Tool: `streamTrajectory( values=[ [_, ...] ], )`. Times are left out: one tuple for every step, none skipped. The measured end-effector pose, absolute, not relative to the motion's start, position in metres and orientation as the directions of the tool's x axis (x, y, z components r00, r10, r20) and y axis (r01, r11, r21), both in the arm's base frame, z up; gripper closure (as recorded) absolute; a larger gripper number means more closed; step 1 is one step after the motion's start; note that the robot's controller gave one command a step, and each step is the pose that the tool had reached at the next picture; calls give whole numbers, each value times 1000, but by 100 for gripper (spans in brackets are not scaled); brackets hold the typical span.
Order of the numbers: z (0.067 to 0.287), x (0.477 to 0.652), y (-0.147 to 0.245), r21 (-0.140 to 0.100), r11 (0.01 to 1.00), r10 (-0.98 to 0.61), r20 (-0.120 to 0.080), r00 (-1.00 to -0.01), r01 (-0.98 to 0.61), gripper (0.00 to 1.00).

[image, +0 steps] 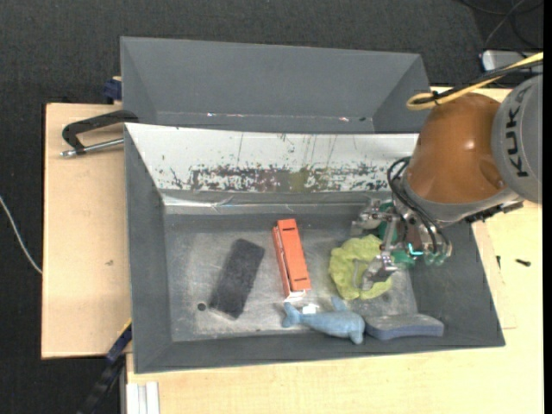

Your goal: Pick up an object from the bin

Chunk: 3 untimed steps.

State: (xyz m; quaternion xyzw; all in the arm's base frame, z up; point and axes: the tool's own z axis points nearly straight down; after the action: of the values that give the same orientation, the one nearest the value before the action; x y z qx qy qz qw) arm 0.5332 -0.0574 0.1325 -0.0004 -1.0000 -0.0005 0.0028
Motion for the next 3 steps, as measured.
streamTrajectory(
  values=[
    [136, 535, -57, 0, 1000, 0, -2, -1000, 0, 0],
    [84, 547, -80, 1, 1000, -3, 0, -1000, -3, 0],
    [65, 552, -86, 0, 1000, 13, -2, -1000, 13, 0]
  ],
)
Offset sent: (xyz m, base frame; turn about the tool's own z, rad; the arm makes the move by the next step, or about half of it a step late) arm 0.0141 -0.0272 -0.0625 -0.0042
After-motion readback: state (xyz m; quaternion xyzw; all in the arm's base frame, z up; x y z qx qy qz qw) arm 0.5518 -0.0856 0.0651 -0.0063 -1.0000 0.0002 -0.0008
